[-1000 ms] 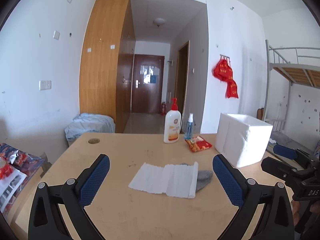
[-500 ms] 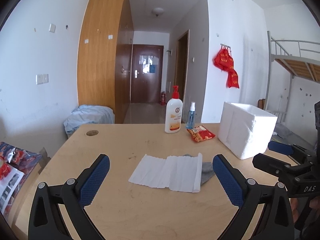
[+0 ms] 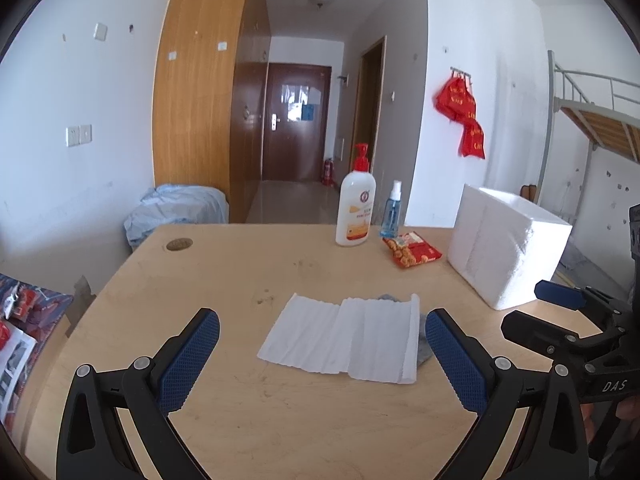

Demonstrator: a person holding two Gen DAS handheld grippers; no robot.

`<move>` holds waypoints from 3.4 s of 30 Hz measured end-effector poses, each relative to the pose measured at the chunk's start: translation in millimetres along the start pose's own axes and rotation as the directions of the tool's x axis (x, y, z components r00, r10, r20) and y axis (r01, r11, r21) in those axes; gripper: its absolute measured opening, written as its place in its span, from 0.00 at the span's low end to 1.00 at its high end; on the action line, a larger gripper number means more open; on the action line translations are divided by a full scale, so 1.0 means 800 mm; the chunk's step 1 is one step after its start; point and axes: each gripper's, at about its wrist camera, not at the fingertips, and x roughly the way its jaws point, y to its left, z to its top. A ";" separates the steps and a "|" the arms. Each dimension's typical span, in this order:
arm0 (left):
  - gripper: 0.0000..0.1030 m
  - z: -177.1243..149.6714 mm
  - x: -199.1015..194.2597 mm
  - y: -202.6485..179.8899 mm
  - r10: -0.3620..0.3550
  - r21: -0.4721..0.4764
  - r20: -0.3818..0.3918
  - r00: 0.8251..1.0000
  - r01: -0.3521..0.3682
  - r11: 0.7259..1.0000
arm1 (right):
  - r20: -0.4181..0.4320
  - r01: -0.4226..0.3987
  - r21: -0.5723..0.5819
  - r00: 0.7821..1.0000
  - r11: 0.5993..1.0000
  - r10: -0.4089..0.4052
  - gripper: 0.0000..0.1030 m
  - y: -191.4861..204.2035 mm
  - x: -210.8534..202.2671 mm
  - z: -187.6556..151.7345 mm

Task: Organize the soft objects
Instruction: 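Lower the left gripper onto the white tissue sheet and pinch it, then lift the tissue with the left gripper while the right gripper grasps the grey sock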

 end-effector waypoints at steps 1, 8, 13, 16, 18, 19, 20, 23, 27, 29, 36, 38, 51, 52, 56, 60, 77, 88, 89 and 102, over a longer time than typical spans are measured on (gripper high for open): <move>1.00 0.001 0.004 0.001 -0.002 -0.002 -0.012 1.000 0.002 1.000 | -0.008 0.003 0.000 1.000 1.000 -0.003 1.00 -0.001 0.003 0.000; 1.00 0.001 0.036 0.003 -0.004 -0.010 -0.078 0.997 0.003 1.000 | -0.085 0.005 0.005 0.996 1.000 -0.004 1.00 -0.009 0.034 -0.002; 1.00 -0.002 0.072 0.008 -0.027 -0.029 -0.160 0.987 0.022 0.999 | -0.115 0.001 0.010 0.993 1.000 0.000 1.00 -0.016 0.052 -0.001; 1.00 -0.004 0.091 0.008 -0.038 -0.028 -0.200 0.979 0.033 0.999 | -0.136 -0.005 0.014 0.991 1.000 0.007 1.00 -0.019 0.063 0.000; 1.00 -0.006 0.101 0.007 -0.051 -0.028 -0.222 0.974 0.045 0.999 | -0.157 -0.012 0.017 0.988 1.000 0.014 1.00 -0.021 0.072 0.001; 1.00 -0.007 0.105 0.006 -0.055 -0.026 -0.230 0.972 0.050 0.998 | -0.164 -0.013 0.015 0.986 1.000 0.015 1.00 -0.022 0.076 0.001; 1.00 -0.008 0.110 0.004 -0.056 -0.019 -0.239 0.969 0.053 0.998 | -0.172 -0.016 0.013 0.985 1.000 0.018 1.00 -0.023 0.079 0.001; 1.00 -0.009 0.127 0.000 -0.067 -0.006 -0.275 0.959 0.068 0.998 | -0.181 -0.021 0.024 0.983 0.999 0.025 1.00 -0.029 0.086 0.000; 1.00 -0.012 0.153 -0.003 -0.079 -0.007 -0.326 0.942 0.082 0.997 | -0.196 -0.025 0.038 0.980 0.999 0.032 1.00 -0.035 0.096 -0.001; 1.00 -0.013 0.162 -0.002 -0.097 -0.024 -0.342 0.935 0.094 0.995 | -0.201 -0.026 0.040 0.979 0.999 0.034 1.00 -0.038 0.099 -0.001; 0.98 -0.022 0.188 -0.004 -0.095 -0.034 -0.406 0.909 0.088 0.996 | -0.206 -0.034 0.049 0.977 0.998 0.043 1.00 -0.043 0.108 0.001; 0.98 -0.024 0.193 -0.004 -0.093 -0.039 -0.423 0.901 0.085 0.996 | -0.207 -0.031 0.050 0.977 0.998 0.041 1.00 -0.044 0.109 0.001; 0.92 -0.035 0.212 -0.007 -0.067 -0.018 -0.479 0.875 0.066 0.998 | -0.199 -0.026 0.062 0.979 0.998 0.038 1.00 -0.049 0.106 0.001; 0.91 -0.035 0.212 -0.008 -0.062 -0.011 -0.478 0.876 0.064 0.998 | -0.200 -0.026 0.063 0.979 0.998 0.038 1.00 -0.050 0.106 0.001; 0.83 -0.038 0.211 -0.014 -0.021 0.034 -0.474 0.880 0.042 0.999 | -0.204 -0.024 0.062 0.978 0.998 0.036 1.00 -0.051 0.107 0.000; 0.73 -0.041 0.210 -0.017 0.024 0.079 -0.464 0.886 0.015 0.997 | -0.212 -0.013 0.061 0.977 0.998 0.026 1.00 -0.051 0.109 -0.001; 0.03 -0.038 0.198 -0.007 -0.044 0.019 -0.435 0.899 0.058 0.998 | -0.296 0.008 0.016 0.955 1.000 -0.003 1.00 -0.041 0.142 -0.007; 0.03 -0.013 0.176 0.045 -0.027 -0.074 -0.359 0.933 0.000 0.997 | -0.335 0.017 -0.061 0.941 0.998 -0.037 1.00 -0.022 0.161 -0.011; 0.03 -0.012 0.175 0.048 -0.028 -0.078 -0.356 0.934 0.000 0.997 | -0.338 0.016 -0.066 0.940 0.998 -0.038 0.99 -0.020 0.163 -0.011; 0.03 -0.003 0.156 0.050 -0.065 -0.085 -0.310 0.948 0.040 0.996 | -0.395 0.021 -0.112 0.916 0.993 -0.064 0.59 -0.012 0.181 -0.019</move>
